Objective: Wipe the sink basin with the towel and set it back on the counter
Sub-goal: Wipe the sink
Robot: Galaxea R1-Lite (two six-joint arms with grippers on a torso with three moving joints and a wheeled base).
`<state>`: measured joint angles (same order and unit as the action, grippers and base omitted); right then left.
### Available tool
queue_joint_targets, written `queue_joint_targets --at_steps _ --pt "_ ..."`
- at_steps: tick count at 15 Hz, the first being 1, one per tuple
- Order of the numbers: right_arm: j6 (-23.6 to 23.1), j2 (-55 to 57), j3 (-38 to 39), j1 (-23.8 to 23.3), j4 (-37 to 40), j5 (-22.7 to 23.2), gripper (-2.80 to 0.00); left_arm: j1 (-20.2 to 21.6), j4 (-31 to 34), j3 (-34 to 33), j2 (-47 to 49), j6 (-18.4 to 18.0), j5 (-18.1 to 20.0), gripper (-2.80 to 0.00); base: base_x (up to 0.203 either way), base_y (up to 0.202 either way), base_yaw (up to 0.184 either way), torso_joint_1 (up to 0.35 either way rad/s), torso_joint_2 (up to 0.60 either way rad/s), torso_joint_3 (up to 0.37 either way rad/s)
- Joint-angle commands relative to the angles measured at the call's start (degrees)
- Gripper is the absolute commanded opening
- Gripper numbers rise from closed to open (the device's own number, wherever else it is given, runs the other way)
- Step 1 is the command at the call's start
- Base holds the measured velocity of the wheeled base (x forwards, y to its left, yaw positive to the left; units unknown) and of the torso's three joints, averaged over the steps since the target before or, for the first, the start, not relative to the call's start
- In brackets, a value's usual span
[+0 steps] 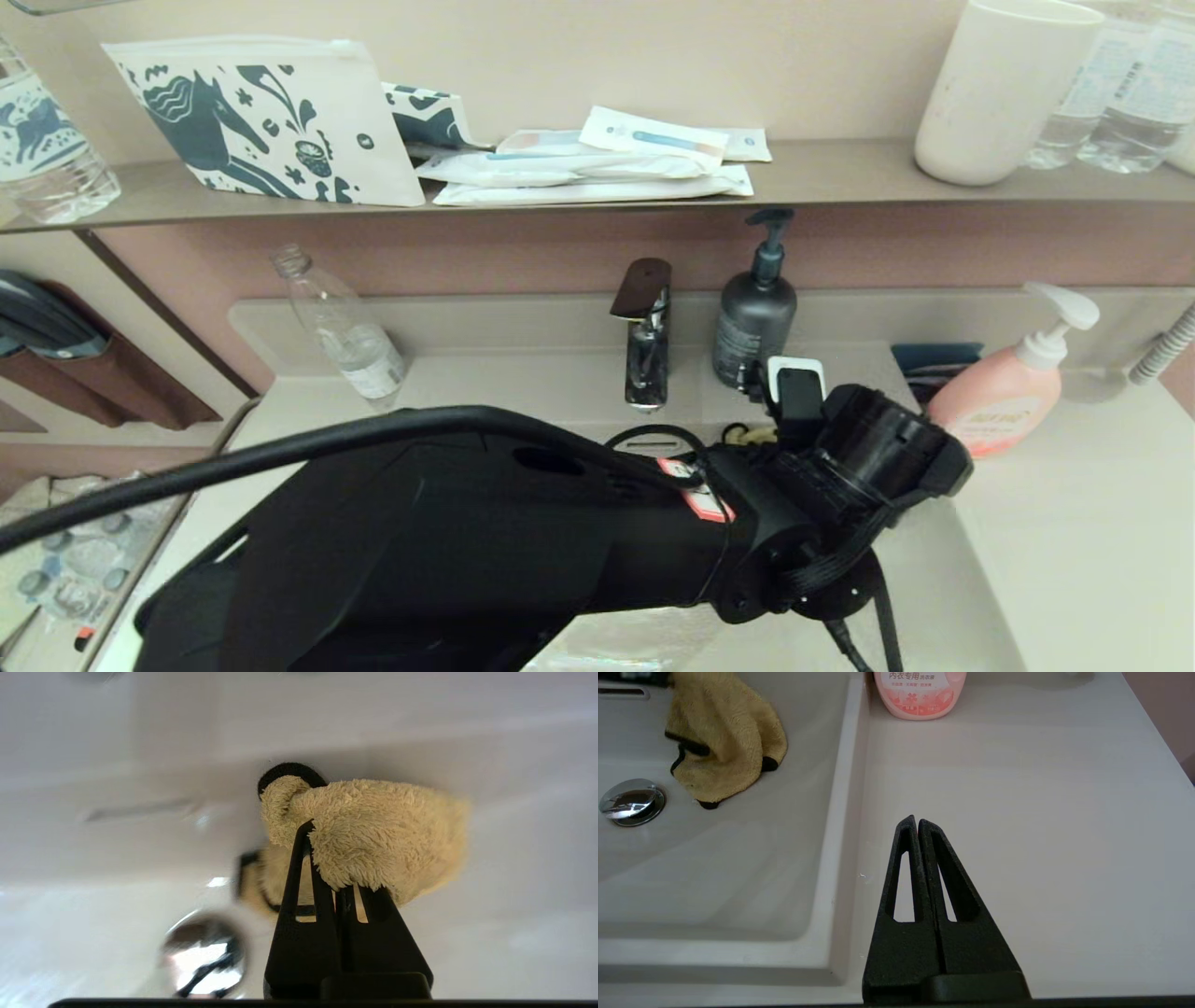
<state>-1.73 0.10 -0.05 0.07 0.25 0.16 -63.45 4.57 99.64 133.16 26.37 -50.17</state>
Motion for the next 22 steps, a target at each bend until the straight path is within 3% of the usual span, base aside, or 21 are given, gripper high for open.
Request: queue_joint_targets --at_steps 1,3,9,22 --pt "-0.1 0.0 0.0 0.0 0.0 0.0 -2.80 1.1 -0.2 -6.6 -3.7 2.0 -0.3 -2.80 0.000 0.000 0.000 0.000 0.00 0.000" --pt "0.0 0.0 0.0 0.0 0.0 0.0 -2.80 2.3 -1.1 -10.7 -5.2 4.2 -1.0 -2.80 0.000 0.000 0.000 0.000 0.00 0.000" --pt "0.0 0.0 0.0 0.0 0.0 0.0 -2.80 5.4 -5.2 -16.5 -7.7 4.2 -4.2 -2.80 0.000 0.000 0.000 0.000 0.00 0.000" --pt "0.0 0.0 0.0 0.0 0.0 0.0 -2.80 9.0 -9.1 -29.9 -15.3 3.6 -4.2 -2.80 0.000 0.000 0.000 0.000 0.00 0.000"
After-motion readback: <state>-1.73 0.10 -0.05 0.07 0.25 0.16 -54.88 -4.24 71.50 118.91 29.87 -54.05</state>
